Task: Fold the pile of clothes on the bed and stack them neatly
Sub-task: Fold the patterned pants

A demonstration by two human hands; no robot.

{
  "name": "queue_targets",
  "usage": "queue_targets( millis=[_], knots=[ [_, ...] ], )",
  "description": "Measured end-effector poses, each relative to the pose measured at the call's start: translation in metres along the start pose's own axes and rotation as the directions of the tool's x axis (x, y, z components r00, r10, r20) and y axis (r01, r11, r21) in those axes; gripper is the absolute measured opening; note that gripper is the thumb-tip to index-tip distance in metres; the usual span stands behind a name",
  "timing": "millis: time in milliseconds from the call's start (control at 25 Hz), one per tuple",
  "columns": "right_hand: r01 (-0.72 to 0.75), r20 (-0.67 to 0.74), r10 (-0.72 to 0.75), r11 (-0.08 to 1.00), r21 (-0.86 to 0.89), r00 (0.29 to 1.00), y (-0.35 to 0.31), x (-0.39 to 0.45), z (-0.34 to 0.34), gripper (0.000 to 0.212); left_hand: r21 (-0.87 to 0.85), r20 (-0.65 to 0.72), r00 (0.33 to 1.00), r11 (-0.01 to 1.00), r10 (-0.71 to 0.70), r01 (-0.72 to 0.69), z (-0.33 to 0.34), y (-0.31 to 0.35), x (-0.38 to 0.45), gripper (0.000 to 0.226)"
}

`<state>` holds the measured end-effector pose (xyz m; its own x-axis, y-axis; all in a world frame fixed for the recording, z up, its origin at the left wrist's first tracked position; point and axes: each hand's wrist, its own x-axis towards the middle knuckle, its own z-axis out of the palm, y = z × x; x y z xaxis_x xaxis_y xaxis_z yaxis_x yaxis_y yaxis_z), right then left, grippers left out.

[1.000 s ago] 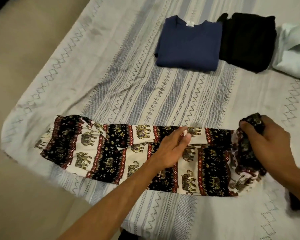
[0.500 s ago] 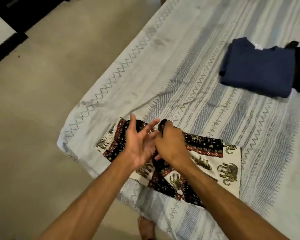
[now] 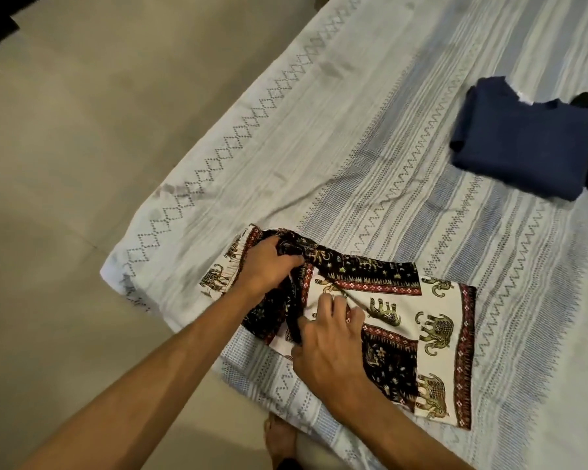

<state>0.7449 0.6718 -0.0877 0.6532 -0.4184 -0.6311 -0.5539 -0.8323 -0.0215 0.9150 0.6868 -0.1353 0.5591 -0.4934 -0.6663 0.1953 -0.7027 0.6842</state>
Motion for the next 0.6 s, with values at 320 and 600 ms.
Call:
queue_targets(
  millis=[320, 600],
  knots=[
    [0.283, -0.050, -0.309, 0.777, 0.562, 0.950, -0.050, -0.022, 0.013, 0.038, 0.033, 0.012, 0.997, 0.997, 0.073, -0.073, -0.018, 0.026, 0.014, 0.017],
    [0.028, -0.403, 0.312, 0.760, 0.649, 0.861, 0.062, -0.024, 0.036, 0.046, -0.006, -0.101, 0.991, 0.996, 0.083, -0.084, -0.022, -0.008, 0.017, 0.025]
  ],
)
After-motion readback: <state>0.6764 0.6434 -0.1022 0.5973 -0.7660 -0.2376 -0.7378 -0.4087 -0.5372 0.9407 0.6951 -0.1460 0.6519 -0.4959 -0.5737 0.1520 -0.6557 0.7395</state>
